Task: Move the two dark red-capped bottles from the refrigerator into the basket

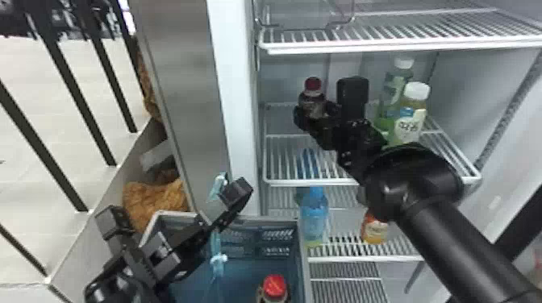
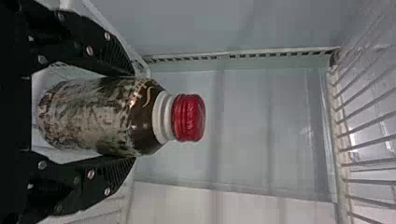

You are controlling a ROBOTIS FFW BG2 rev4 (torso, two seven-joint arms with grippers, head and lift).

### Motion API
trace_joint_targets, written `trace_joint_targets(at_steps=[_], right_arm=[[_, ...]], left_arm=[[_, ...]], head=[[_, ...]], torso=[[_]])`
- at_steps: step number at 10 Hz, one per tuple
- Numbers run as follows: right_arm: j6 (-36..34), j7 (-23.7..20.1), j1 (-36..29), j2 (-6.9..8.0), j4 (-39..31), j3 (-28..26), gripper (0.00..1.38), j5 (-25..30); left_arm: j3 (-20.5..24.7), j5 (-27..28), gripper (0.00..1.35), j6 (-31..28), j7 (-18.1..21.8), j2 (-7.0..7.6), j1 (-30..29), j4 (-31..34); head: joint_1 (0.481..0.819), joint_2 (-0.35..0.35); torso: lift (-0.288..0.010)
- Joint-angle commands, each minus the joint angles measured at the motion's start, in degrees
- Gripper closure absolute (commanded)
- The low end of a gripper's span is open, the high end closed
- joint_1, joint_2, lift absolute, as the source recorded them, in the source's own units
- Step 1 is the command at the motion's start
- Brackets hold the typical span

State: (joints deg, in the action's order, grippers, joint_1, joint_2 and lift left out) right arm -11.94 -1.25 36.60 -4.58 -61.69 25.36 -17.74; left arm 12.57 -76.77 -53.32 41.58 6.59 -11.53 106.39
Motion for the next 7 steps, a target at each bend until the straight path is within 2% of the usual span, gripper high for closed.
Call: trace_joint_targets(at_steps=[1, 4, 5, 7], right_arm=[[-1.8, -0.2, 0.1, 0.0, -0.3, 0.8, 1.23, 0.0], [-1.4, 0.1, -1.7, -0.26, -2.5, -0.1, 1.28, -0.3], [-1.6, 0.1, -3.5, -0.52, -5.2, -0.8, 1.28, 0.0], [-3.2, 0.0, -10.2, -2.1, -15.9, -2.5, 1.28, 0.3]], left_arm=[[0.0, 0.0, 1.2, 0.2, 0.0, 0.0, 0.0, 0.0], [-0.1, -0.1, 1.2, 0.3, 0.1, 0.0, -0.1, 0.0], [-0.1, -0.1, 1.2, 0.4, 0.1, 0.0, -0.1, 0.0], [0.0, -0.2, 1.2, 0.6, 0.2, 0.0, -0.3, 0.0]], head=[[0.603, 0.054], [0.612, 0.063], [0.613, 0.063], [0.614, 0.06]], torso=[[-0.034], [-0.034], [-0.034], [-0.034]])
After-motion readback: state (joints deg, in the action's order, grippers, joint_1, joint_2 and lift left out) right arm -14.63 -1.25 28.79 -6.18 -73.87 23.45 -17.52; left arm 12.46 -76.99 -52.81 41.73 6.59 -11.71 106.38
